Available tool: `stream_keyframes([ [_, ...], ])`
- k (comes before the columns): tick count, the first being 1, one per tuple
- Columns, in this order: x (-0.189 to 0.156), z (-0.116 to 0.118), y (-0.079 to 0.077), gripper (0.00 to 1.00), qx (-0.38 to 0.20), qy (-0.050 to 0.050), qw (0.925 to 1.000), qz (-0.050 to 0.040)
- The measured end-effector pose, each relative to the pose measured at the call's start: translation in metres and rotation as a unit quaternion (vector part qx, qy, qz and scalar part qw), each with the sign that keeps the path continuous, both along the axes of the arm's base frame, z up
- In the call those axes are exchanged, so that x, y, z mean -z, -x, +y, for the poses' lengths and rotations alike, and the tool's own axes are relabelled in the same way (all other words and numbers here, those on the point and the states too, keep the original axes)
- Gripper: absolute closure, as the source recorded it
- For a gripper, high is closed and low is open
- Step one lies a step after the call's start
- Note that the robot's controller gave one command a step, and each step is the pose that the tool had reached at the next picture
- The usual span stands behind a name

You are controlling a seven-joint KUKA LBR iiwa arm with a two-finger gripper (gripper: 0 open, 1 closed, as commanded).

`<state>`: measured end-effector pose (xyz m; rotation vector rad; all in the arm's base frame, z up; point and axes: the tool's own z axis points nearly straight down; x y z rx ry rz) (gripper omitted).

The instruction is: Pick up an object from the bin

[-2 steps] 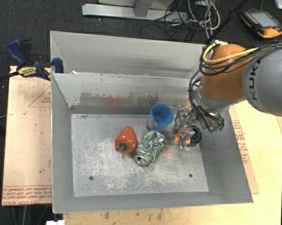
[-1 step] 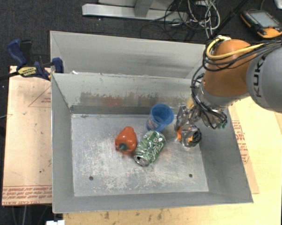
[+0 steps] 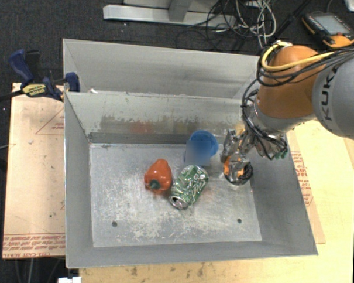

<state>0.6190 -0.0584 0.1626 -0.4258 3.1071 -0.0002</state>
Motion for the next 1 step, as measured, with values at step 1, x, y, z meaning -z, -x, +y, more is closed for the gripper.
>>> stream_keyframes([
  [1, -0.0067, 0.0000, -0.0004, 1.00, 0.000, 0.000, 1.0000, -0.0004],
])
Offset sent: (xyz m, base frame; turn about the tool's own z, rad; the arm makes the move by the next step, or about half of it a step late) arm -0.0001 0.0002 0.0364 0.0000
